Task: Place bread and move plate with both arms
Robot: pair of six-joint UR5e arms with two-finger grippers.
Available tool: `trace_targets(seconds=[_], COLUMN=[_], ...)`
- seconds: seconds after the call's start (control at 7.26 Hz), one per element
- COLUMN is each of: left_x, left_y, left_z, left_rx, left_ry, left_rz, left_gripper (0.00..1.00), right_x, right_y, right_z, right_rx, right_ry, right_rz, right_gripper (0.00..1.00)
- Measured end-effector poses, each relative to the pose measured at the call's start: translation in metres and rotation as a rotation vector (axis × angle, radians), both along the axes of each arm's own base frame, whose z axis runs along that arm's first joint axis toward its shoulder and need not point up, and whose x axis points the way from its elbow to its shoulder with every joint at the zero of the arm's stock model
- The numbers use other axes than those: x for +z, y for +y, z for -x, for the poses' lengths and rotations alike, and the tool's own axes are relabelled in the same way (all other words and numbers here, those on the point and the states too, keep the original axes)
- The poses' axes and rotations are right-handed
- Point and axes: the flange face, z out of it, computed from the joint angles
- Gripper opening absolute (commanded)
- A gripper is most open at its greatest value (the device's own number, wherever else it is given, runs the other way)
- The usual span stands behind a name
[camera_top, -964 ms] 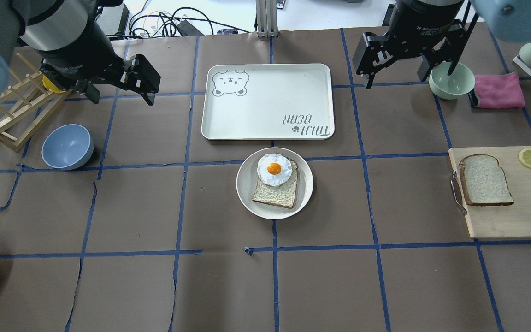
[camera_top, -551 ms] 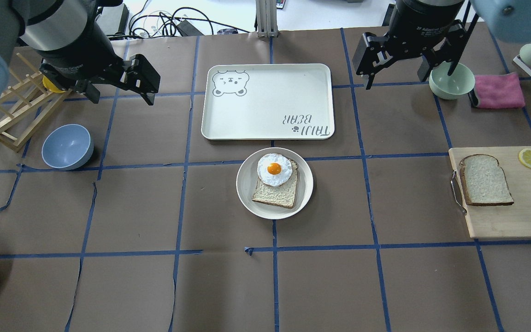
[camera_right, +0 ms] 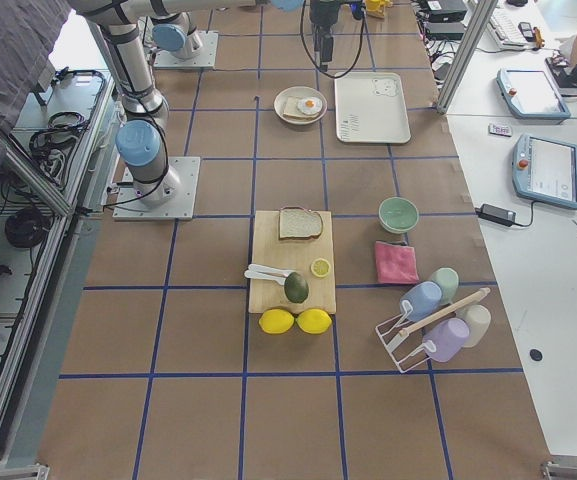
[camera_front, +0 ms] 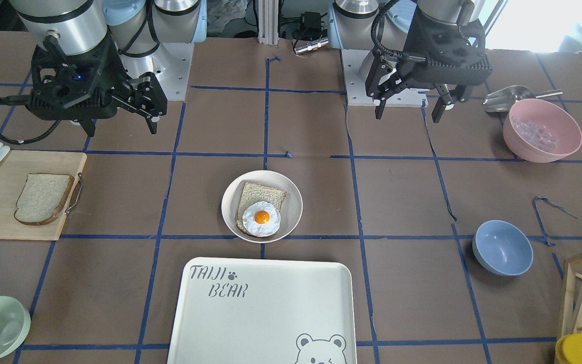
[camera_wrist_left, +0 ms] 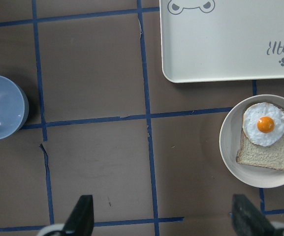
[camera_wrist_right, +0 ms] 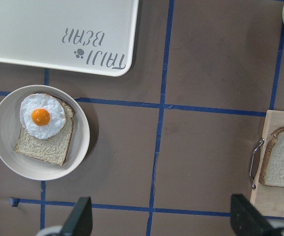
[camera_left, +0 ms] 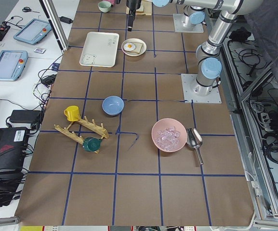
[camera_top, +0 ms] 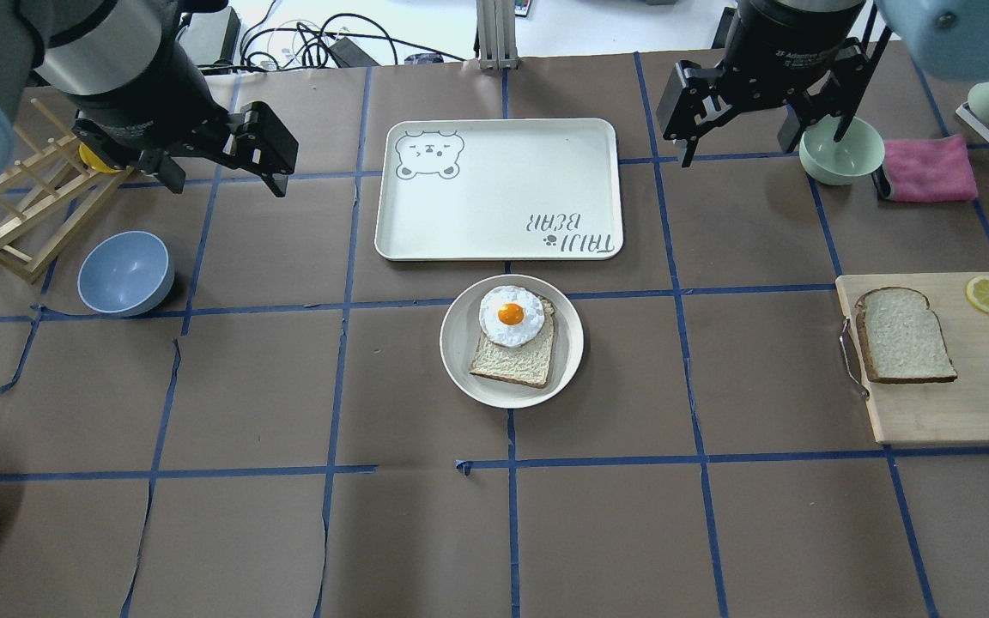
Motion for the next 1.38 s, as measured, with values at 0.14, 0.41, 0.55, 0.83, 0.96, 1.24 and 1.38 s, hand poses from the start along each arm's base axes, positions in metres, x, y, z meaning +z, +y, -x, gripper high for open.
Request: trace_targets(seconds=[0.14,0.41,0.55,0.83,0.96,1.24,1.38], left_x=[0.0,0.0,0.0,0.0,0.001,0.001,0.001], left_y=[0.0,0.001,0.001,0.002,0.003,0.003,0.003], left_z=[0.0,0.0,0.0,0.0,0.0,0.0,-0.001], left_rx=[0.0,0.0,0.0,0.0,0.0,0.0,0.001], left_ry=[0.0,0.0,0.0,0.0,0.0,0.0,0.0], left_rz=[0.0,0.0,-0.001,-0.005,-0.005,-0.006,-0.006], left_gripper=[1.0,1.0,1.0,1.0,1.0,1.0,1.0], right_x=[0.0,-0.001,-0.002,-0.017,-0.035,-0.095,-0.132], right_y=[0.0,0.0,-0.001,-0.005,-0.008,-0.007,-0.002], right_z=[0.0,0.0,0.0,0.017,0.038,0.102,0.137], right_rx=[0.0,0.0,-0.001,-0.017,-0.044,-0.146,-0.19], right_ry=[0.0,0.0,0.001,0.029,0.072,0.139,0.189], right_rz=[0.0,-0.001,-0.003,-0.031,-0.064,-0.14,-0.154], right_gripper=[1.0,1.0,1.0,1.0,1.0,1.0,1.0])
